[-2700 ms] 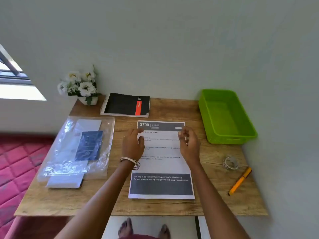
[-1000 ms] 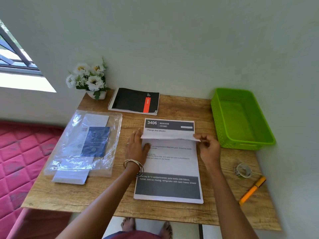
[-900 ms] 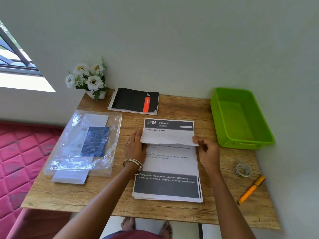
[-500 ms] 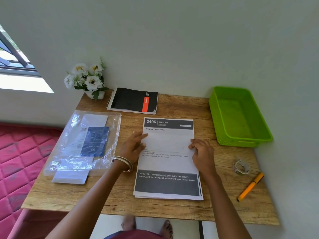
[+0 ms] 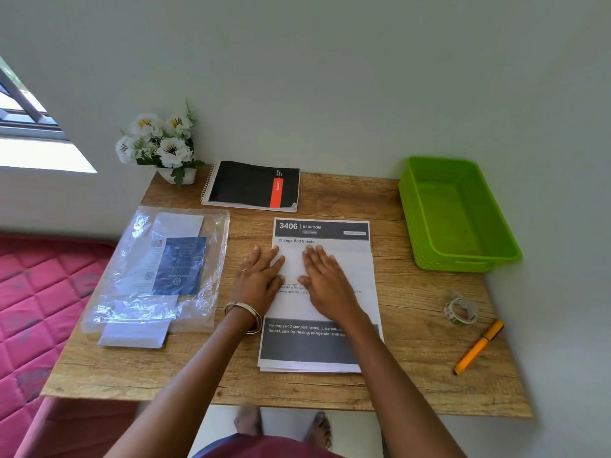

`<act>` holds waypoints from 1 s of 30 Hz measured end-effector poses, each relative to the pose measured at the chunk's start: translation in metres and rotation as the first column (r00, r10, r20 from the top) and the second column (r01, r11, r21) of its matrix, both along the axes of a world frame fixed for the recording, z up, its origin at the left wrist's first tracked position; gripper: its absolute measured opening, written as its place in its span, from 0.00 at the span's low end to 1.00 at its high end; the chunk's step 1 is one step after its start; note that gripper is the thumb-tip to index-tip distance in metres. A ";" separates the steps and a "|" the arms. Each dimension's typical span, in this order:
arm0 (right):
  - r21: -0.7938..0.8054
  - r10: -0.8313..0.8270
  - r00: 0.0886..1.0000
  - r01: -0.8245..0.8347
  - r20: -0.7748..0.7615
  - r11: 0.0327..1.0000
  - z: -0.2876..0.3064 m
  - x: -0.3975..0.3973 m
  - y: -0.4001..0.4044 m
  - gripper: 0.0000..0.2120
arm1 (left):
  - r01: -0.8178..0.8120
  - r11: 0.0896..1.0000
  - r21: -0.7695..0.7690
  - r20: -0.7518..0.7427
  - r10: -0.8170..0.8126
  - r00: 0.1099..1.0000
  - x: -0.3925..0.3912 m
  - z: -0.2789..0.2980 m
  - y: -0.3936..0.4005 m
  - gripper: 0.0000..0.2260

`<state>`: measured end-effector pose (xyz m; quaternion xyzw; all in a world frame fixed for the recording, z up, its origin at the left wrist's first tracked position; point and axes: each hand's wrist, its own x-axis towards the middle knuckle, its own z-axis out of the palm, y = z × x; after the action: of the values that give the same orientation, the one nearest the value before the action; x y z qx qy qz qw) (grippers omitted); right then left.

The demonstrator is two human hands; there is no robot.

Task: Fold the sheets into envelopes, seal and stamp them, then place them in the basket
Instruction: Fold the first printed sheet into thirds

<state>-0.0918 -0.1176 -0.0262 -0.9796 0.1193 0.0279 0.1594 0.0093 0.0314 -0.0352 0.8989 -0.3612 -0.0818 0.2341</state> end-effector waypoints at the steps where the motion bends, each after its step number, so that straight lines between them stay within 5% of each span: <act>1: -0.005 -0.039 0.999 0.039 -0.005 0.999 -0.002 -0.008 -0.009 0.28 | 0.000 1.000 0.013 -0.002 0.000 1.000 0.000 0.000 0.000 0.20; 6: -0.047 -0.232 0.971 0.229 -0.051 0.972 -0.001 -0.051 -0.056 0.31 | 0.003 0.999 0.042 -0.021 -0.003 1.000 -0.001 0.002 0.000 0.20; 14: 0.128 -0.259 0.965 0.251 0.050 0.959 0.008 -0.065 -0.058 0.27 | -0.029 0.999 0.036 0.043 0.027 0.999 -0.009 0.002 -0.003 0.18; 19: 0.308 -0.113 0.963 0.033 0.244 0.951 0.025 -0.094 -0.019 0.22 | 0.010 0.999 -0.050 0.202 0.000 0.979 -0.019 -0.001 -0.005 0.12; 23: 0.405 -0.004 0.987 -0.061 0.159 0.912 0.029 -0.112 0.007 0.27 | 0.034 0.994 -0.102 0.086 -0.025 0.996 -0.022 0.001 -0.001 0.15; 30: 0.290 0.160 0.987 -0.161 0.029 0.943 0.023 -0.124 0.008 0.35 | 0.141 0.986 -0.091 -0.014 -0.143 0.990 -0.027 0.008 0.025 0.29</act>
<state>-0.2156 -0.1096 -0.0037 -0.9518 0.0333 0.0557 0.2996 -0.0181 0.0564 -0.0269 0.8585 -0.4254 -0.0912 0.2715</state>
